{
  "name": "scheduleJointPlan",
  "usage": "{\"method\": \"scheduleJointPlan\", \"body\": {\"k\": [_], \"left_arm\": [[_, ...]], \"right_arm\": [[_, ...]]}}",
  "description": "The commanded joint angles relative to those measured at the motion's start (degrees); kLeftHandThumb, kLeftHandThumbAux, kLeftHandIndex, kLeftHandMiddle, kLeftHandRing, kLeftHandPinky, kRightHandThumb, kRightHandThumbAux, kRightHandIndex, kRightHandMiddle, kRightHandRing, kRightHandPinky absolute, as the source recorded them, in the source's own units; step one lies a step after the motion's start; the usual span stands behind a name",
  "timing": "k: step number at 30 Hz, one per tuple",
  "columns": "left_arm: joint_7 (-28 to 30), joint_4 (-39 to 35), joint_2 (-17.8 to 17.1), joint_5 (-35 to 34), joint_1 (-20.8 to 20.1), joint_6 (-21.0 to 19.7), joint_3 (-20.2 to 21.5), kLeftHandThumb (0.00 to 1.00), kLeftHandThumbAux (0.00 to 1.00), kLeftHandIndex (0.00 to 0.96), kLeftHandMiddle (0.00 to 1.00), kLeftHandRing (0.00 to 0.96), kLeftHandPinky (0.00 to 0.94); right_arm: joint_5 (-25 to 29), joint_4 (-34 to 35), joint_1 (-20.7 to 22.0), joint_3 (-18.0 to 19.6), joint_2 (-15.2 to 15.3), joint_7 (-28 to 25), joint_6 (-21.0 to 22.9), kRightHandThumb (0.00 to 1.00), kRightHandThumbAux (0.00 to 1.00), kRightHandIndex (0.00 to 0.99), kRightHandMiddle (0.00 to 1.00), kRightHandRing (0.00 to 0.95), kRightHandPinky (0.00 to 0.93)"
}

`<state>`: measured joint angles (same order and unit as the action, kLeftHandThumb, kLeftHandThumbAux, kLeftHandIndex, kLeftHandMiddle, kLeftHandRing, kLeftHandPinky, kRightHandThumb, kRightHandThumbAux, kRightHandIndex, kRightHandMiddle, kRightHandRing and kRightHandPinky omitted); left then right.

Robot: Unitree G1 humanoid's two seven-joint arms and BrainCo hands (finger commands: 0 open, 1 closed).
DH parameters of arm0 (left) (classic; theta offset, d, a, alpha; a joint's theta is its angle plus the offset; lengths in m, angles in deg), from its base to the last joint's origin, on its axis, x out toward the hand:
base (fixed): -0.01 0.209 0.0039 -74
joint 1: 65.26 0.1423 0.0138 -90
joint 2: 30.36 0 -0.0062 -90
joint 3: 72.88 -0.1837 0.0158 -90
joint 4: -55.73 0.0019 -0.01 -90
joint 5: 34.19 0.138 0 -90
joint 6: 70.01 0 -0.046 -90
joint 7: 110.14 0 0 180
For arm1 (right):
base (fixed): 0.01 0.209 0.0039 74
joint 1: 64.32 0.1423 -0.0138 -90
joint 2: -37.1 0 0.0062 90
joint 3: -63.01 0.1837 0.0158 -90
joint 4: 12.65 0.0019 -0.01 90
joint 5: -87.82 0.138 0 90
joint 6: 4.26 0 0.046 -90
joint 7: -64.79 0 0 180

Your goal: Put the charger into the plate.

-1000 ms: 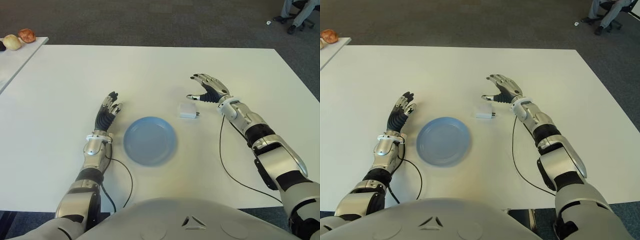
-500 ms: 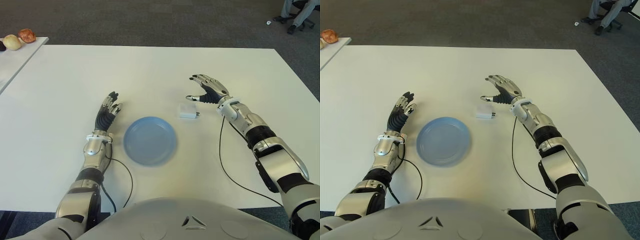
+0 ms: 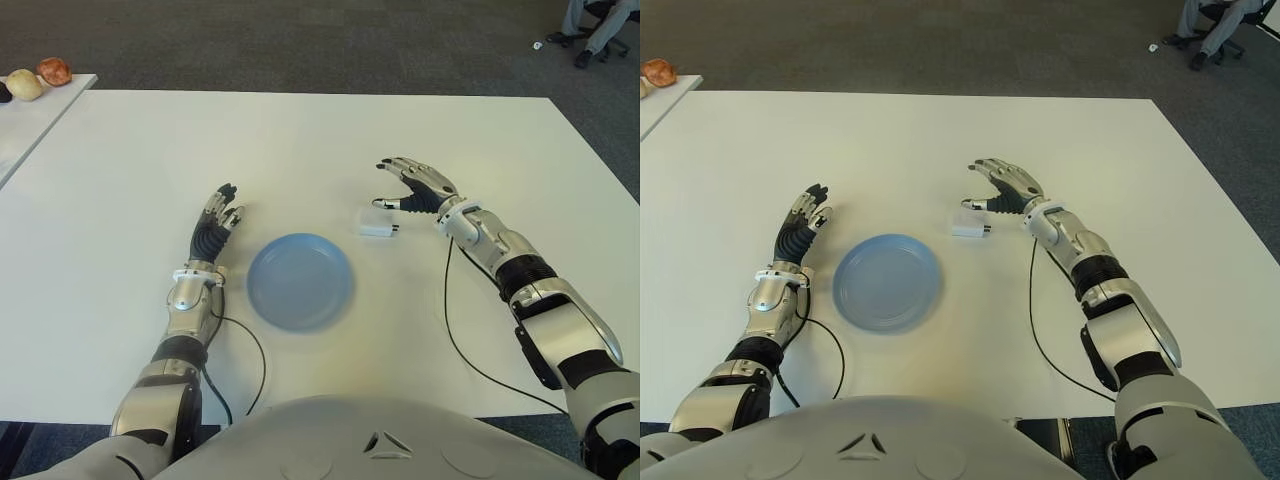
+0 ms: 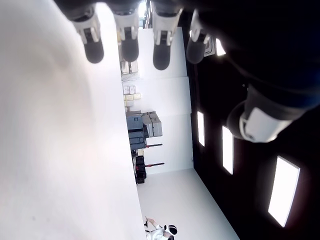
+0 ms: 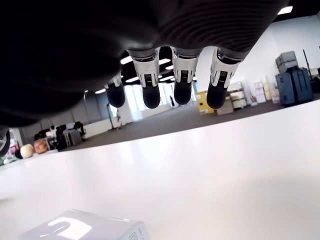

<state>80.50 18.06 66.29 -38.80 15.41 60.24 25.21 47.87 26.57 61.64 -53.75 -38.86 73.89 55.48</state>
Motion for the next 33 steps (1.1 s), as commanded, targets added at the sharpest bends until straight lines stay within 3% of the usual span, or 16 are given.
{"method": "scheduleJointPlan", "body": {"k": [1, 19, 33], "left_arm": [[0.3, 4.8, 1.8, 0.4, 4.6, -4.0, -0.6, 0.0, 0.497, 0.109, 0.117, 0.08, 0.063], [-0.2, 4.2, 1.7, 0.6, 5.1, -3.7, -0.5, 0.0, 0.51, 0.106, 0.116, 0.081, 0.063], [0.0, 3.1, 1.4, 0.6, 5.6, -4.5, -0.6, 0.0, 0.51, 0.105, 0.121, 0.082, 0.058]], "right_arm": [[0.6, -0.7, -1.0, -0.3, 0.5, -2.5, -1.6, 0.246, 0.209, 0.0, 0.0, 0.0, 0.0], [-3.1, -6.6, 0.3, -4.3, 0.3, -2.1, -5.5, 0.21, 0.222, 0.0, 0.0, 0.0, 0.0], [-5.2, -10.6, 1.9, -7.1, -1.4, -1.5, -5.3, 0.175, 0.235, 0.0, 0.0, 0.0, 0.0]]}}
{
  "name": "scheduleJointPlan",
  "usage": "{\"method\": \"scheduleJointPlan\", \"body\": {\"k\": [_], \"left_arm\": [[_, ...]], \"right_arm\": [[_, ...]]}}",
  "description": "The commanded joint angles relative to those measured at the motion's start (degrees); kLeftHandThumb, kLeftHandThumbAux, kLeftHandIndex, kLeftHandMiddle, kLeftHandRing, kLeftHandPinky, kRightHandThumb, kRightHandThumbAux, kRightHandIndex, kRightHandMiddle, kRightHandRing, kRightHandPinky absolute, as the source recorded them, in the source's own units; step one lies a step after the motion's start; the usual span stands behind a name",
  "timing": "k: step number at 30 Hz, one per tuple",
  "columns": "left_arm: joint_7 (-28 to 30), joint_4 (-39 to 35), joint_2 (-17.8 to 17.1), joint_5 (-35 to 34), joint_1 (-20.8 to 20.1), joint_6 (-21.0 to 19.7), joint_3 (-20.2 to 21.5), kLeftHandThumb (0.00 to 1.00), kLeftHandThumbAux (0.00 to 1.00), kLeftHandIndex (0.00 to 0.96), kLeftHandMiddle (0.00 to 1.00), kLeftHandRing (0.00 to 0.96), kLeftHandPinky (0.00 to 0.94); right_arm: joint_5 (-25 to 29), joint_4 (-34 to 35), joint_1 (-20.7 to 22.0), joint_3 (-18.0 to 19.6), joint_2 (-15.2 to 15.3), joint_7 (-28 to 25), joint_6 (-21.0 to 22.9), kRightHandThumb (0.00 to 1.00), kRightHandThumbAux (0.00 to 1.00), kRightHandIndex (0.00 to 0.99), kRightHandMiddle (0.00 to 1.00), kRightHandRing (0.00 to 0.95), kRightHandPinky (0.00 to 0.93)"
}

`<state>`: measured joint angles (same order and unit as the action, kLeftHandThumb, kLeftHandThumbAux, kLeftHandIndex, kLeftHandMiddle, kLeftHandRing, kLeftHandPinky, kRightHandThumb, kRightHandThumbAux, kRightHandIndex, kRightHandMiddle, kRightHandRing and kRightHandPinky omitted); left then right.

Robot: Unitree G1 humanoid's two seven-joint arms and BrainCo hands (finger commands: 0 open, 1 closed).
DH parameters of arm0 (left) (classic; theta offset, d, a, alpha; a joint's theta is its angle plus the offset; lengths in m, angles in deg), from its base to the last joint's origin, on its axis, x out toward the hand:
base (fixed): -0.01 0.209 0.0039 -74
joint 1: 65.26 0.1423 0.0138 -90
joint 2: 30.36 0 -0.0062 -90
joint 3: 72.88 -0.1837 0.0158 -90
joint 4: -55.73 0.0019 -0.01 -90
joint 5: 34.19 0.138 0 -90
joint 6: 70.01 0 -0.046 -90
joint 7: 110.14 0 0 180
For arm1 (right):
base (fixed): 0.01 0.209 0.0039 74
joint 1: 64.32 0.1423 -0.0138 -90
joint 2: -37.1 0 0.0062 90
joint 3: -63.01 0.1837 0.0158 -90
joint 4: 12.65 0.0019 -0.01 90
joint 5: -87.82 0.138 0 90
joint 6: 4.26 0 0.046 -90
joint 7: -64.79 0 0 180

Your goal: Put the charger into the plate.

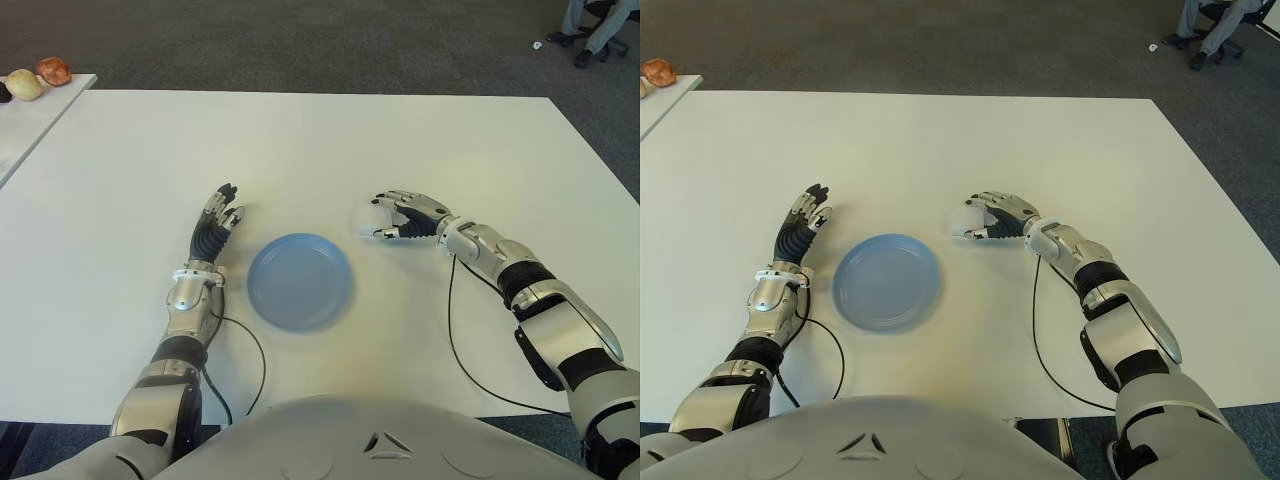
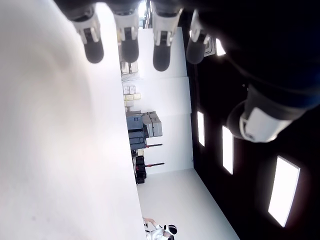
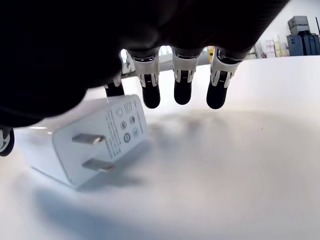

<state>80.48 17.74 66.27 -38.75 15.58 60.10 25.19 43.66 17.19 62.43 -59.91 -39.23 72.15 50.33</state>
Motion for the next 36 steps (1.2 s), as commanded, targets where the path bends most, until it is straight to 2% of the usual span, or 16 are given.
{"method": "scheduleJointPlan", "body": {"k": [1, 36], "left_arm": [[0.1, 3.4, 1.4, 0.5, 5.5, -4.4, -0.6, 0.0, 0.509, 0.105, 0.121, 0.082, 0.059], [0.5, -0.6, 1.7, 0.1, 7.5, -6.3, -0.7, 0.0, 0.512, 0.098, 0.112, 0.08, 0.067]], "right_arm": [[-1.0, -1.4, 1.1, -1.0, -1.1, 0.2, -0.1, 0.174, 0.236, 0.0, 0.0, 0.0, 0.0], [-2.3, -6.4, 3.0, -3.6, -3.7, 5.8, 0.1, 0.196, 0.258, 0.0, 0.0, 0.0, 0.0]]}}
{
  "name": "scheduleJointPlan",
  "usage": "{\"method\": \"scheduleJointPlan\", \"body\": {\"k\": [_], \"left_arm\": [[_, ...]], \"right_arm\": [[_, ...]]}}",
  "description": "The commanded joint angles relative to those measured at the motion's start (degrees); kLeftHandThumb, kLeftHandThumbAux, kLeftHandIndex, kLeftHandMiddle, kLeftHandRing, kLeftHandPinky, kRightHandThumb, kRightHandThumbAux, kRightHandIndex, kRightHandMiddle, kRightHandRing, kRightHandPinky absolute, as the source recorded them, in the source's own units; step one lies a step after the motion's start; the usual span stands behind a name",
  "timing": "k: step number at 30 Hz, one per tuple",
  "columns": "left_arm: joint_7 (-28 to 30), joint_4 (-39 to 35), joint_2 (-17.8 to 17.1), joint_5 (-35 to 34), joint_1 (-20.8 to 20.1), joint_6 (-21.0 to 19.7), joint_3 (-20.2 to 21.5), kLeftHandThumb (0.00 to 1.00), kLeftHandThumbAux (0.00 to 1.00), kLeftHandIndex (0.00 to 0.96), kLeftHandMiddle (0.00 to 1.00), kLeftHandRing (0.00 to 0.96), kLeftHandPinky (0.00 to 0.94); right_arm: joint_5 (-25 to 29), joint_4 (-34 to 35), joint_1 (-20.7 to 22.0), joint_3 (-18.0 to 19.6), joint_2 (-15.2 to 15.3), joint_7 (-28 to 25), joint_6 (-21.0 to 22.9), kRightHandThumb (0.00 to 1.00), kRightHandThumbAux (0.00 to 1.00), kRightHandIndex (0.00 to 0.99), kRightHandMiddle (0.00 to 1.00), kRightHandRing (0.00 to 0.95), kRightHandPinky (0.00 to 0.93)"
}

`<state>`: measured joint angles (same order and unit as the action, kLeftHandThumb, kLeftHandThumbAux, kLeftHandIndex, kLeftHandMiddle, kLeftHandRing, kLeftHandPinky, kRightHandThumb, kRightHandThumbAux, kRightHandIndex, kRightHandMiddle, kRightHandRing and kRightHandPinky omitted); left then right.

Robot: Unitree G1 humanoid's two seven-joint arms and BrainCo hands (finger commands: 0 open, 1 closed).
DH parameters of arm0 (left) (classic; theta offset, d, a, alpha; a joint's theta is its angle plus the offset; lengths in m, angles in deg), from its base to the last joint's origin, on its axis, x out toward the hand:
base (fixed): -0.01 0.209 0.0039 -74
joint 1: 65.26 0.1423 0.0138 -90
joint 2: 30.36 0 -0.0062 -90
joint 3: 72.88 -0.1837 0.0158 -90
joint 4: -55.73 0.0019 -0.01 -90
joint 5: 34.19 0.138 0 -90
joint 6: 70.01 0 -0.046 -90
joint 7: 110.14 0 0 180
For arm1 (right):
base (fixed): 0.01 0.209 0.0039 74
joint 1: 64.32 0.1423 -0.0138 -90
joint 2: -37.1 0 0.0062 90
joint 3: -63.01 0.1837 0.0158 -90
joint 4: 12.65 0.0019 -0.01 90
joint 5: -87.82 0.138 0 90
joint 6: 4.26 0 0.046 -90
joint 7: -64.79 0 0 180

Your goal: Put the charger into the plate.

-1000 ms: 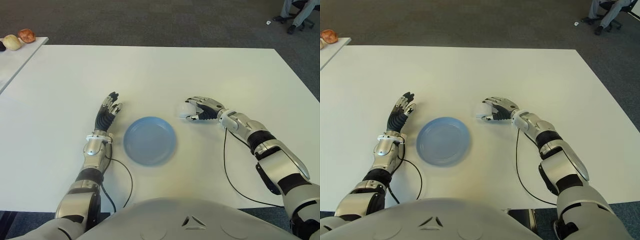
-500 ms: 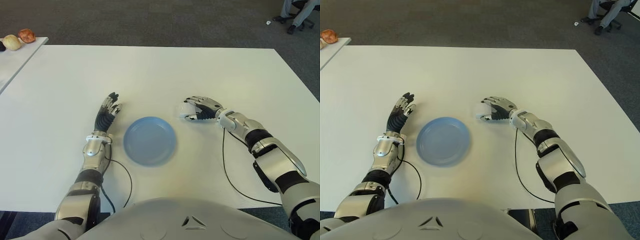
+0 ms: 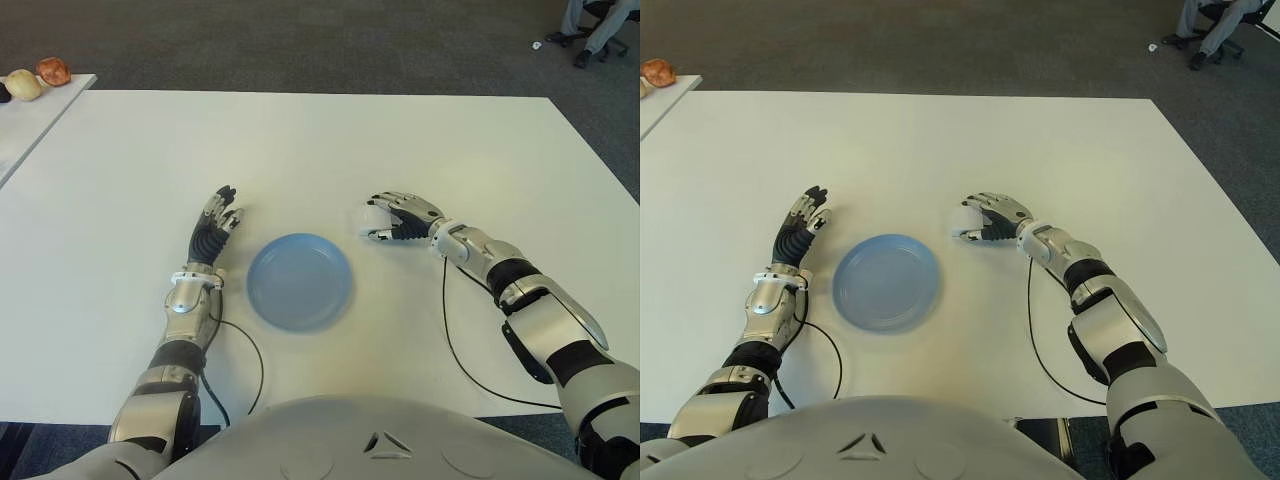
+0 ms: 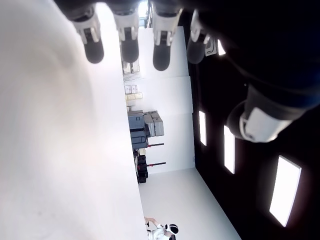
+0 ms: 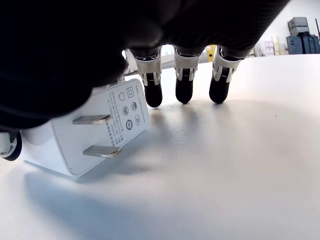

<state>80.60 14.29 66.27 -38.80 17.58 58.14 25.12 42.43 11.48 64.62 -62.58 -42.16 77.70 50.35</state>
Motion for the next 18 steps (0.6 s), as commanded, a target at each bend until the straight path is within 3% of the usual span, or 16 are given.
{"method": "scheduleJointPlan", "body": {"k": [1, 18], "left_arm": [[0.3, 2.7, 1.8, 0.1, 5.5, -4.4, -0.6, 0.0, 0.512, 0.097, 0.112, 0.08, 0.065], [0.3, 1.2, 2.4, 0.0, 6.3, -4.5, -0.9, 0.0, 0.509, 0.099, 0.113, 0.077, 0.062]], "right_arm": [[-1.1, -0.7, 0.8, -1.0, -0.7, 0.4, 0.1, 0.195, 0.258, 0.0, 0.0, 0.0, 0.0], [-1.8, -2.3, 1.5, -2.3, -0.6, 1.6, 0.3, 0.188, 0.255, 0.0, 0.0, 0.0, 0.0]]}}
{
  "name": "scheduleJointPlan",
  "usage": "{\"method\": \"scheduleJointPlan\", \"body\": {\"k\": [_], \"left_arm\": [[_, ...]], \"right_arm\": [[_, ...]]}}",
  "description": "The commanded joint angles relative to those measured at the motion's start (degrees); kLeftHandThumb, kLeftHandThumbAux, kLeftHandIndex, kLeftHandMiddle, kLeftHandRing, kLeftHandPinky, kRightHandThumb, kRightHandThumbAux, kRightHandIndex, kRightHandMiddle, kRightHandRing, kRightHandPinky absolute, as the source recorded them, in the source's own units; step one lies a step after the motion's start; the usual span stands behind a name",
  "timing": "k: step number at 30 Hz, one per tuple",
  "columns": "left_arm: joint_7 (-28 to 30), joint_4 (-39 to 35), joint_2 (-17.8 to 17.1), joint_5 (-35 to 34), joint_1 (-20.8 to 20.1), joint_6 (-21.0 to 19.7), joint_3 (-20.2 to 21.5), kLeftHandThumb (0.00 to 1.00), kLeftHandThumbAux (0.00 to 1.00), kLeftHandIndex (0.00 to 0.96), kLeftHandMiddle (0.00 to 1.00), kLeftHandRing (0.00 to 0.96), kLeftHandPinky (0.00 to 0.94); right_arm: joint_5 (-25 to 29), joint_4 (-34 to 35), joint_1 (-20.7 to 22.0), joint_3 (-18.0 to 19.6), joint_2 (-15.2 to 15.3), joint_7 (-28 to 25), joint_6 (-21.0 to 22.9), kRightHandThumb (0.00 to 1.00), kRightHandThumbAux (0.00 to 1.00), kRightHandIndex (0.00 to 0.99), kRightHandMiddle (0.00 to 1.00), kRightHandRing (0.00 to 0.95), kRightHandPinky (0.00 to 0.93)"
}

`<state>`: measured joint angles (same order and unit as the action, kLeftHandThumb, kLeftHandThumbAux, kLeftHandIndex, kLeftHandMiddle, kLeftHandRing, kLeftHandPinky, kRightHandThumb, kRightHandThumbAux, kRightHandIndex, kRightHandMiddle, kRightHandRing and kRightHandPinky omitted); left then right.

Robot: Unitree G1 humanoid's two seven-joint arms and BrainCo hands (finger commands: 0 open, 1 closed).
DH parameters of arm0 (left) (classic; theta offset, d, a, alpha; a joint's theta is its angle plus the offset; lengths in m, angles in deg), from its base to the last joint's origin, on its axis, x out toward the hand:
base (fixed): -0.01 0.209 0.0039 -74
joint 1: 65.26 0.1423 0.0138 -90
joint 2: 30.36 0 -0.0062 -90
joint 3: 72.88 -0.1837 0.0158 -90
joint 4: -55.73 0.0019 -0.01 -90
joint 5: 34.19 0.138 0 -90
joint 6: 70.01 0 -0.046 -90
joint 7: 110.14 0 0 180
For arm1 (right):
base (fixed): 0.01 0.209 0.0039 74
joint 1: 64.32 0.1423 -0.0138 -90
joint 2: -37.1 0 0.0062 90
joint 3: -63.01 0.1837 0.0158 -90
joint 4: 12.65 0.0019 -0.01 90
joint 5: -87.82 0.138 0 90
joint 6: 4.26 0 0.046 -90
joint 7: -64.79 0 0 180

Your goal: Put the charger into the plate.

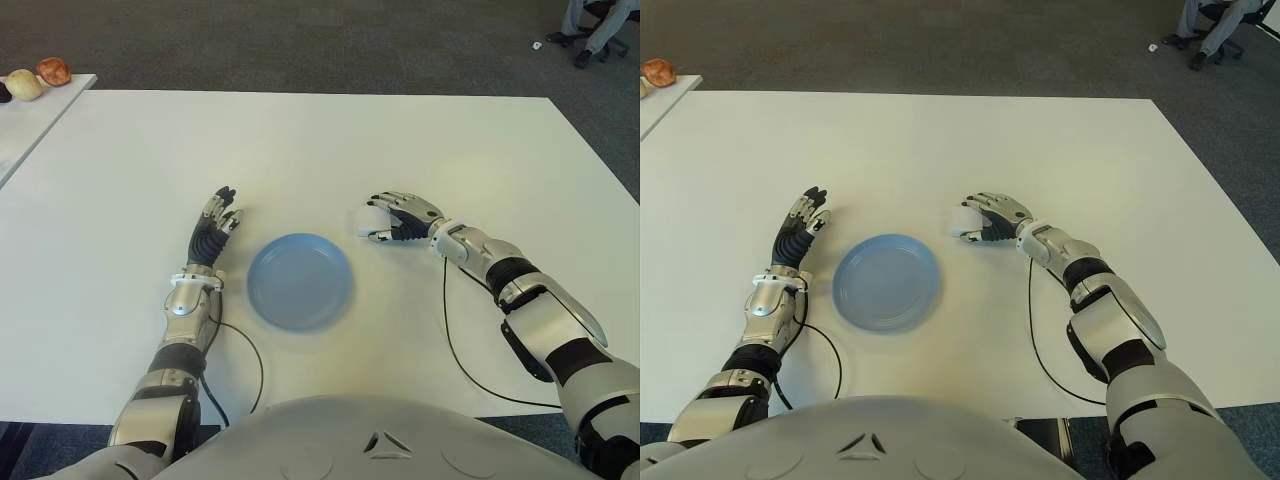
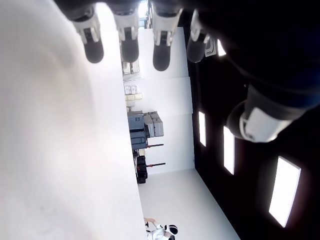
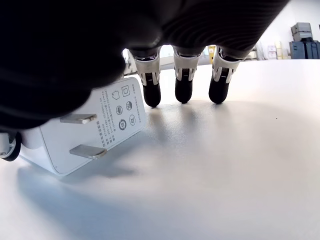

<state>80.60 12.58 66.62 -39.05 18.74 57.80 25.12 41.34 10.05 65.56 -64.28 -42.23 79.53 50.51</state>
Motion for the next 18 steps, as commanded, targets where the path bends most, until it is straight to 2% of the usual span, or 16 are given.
{"method": "scheduleJointPlan", "body": {"k": [1, 18], "left_arm": [[0.2, 2.8, 2.0, 0.4, 5.2, -4.4, -1.0, 0.0, 0.509, 0.099, 0.114, 0.078, 0.063], [0.7, 0.3, 2.4, -0.6, 6.3, -5.7, -0.7, 0.0, 0.511, 0.1, 0.125, 0.086, 0.056]], "right_arm": [[-0.8, -1.0, 0.6, -0.7, -0.5, -0.3, 0.0, 0.188, 0.255, 0.0, 0.0, 0.0, 0.0], [-2.6, -0.5, 1.5, -2.4, 0.8, -0.6, -0.2, 0.21, 0.252, 0.0, 0.0, 0.0, 0.0]]}}
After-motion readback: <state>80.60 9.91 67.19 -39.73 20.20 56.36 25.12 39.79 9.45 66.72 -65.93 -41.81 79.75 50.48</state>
